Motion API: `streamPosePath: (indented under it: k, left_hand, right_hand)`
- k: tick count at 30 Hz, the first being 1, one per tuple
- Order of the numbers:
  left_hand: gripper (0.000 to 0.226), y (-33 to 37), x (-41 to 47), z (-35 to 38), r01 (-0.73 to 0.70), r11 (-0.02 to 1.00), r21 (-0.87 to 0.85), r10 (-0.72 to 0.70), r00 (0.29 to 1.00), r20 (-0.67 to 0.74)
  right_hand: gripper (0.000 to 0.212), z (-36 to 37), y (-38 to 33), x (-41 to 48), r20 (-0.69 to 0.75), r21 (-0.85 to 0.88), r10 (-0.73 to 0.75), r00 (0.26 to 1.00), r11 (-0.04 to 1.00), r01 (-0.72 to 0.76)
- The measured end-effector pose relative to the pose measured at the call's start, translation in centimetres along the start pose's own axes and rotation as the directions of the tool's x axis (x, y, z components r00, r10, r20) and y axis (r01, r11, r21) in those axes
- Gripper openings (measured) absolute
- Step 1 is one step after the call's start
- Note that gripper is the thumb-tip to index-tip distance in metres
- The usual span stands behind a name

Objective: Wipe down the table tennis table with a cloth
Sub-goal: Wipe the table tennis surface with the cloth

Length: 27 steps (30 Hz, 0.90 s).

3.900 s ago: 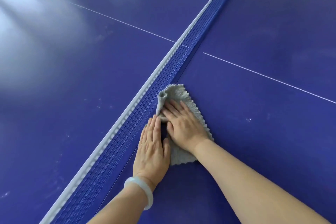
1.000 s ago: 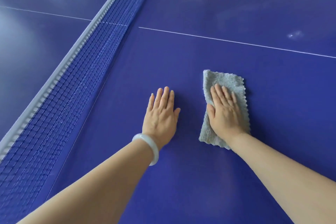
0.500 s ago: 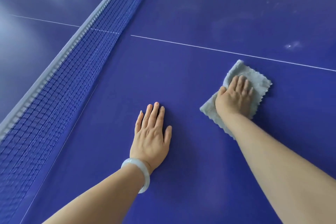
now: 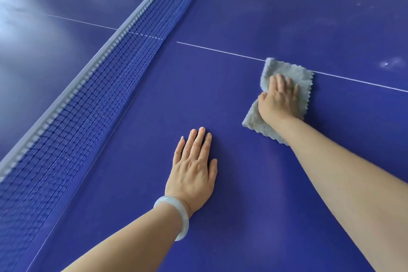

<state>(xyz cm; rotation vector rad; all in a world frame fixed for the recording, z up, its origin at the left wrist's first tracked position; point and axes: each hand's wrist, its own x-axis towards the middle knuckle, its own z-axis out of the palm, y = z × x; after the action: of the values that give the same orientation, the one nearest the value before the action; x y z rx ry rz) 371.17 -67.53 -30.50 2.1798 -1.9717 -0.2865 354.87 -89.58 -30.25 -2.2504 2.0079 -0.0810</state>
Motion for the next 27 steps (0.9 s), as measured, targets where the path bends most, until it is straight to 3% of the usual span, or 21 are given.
streamPosePath:
  k: [3,5,7,9,12,14,15,17,19,21,22,24,26,27]
  left_hand:
    - [0.062,0.0,0.0,-0.1,-0.002,1.0,0.002,0.002,1.0,0.001]
    - [0.06,0.0,0.0,-0.1,-0.009,1.0,0.0,0.009,1.0,-0.005]
    - [0.058,0.1,0.0,-0.1,-0.011,1.0,-0.002,0.011,1.0,-0.01]
    - [0.058,0.2,0.0,-0.1,-0.005,1.0,-0.003,0.005,1.0,-0.013]
    - [0.059,0.2,0.0,0.1,-0.005,1.0,0.001,0.005,1.0,-0.013]
    - [0.059,0.2,0.1,0.2,-0.006,1.0,0.003,0.006,1.0,-0.02]
    - [0.058,0.2,0.1,0.2,-0.007,1.0,0.001,0.007,1.0,-0.024]
    - [0.056,0.3,0.0,0.1,-0.006,1.0,0.001,0.006,1.0,-0.03]
    - [0.058,0.3,0.0,0.0,-0.005,1.0,-0.001,0.005,1.0,-0.03]
    - [0.056,0.4,0.0,0.0,-0.008,1.0,-0.003,0.008,1.0,-0.027]
    - [0.055,0.4,-0.1,0.0,-0.002,1.0,-0.003,0.002,1.0,-0.026]
    - [0.056,0.5,-0.1,0.0,0.012,1.0,-0.005,-0.012,1.0,-0.026]
    - [0.056,0.5,-0.1,0.0,0.014,1.0,-0.003,-0.014,1.0,-0.026]
    - [0.056,0.5,-0.1,0.0,0.012,1.0,-0.002,-0.012,1.0,-0.028]
  right_hand:
    - [0.061,0.0,-4.5,2.1,0.101,0.023,-0.315,0.944,0.949,0.314]
    - [0.059,0.0,-4.2,3.9,0.115,0.033,-0.372,0.921,0.928,0.371]
    - [0.059,0.2,-1.8,4.6,0.065,0.031,-0.274,0.959,0.962,0.273]
    - [0.06,0.2,2.1,4.3,-0.028,0.027,-0.035,0.999,0.999,0.036]
    - [0.062,-0.6,5.6,1.6,-0.027,0.031,0.254,0.967,0.967,-0.253]
    - [0.063,-0.5,4.3,-1.9,-0.02,0.072,0.29,0.957,0.955,-0.287]
    - [0.064,-0.1,3.1,-4.3,-0.022,0.079,0.229,0.973,0.971,-0.227]
    - [0.064,1.3,0.6,-10.3,-0.033,0.068,-0.061,0.998,0.996,0.063]
    - [0.062,2.0,1.0,-16.1,-0.006,0.039,-0.399,0.917,0.916,0.399]
    - [0.061,1.2,5.8,-17.4,0.012,0.019,-0.484,0.875,0.875,0.484]
    - [0.059,0.8,9.0,-16.8,-0.024,-0.015,-0.409,0.912,0.913,0.409]
    - [0.059,-0.5,15.5,-14.9,-0.085,-0.015,-0.031,0.996,0.999,0.03]
    - [0.061,-1.7,19.4,-14.0,-0.078,0.022,0.371,0.925,0.928,-0.371]
    - [0.062,-1.9,18.9,-14.4,-0.081,0.032,0.476,0.876,0.88,-0.475]
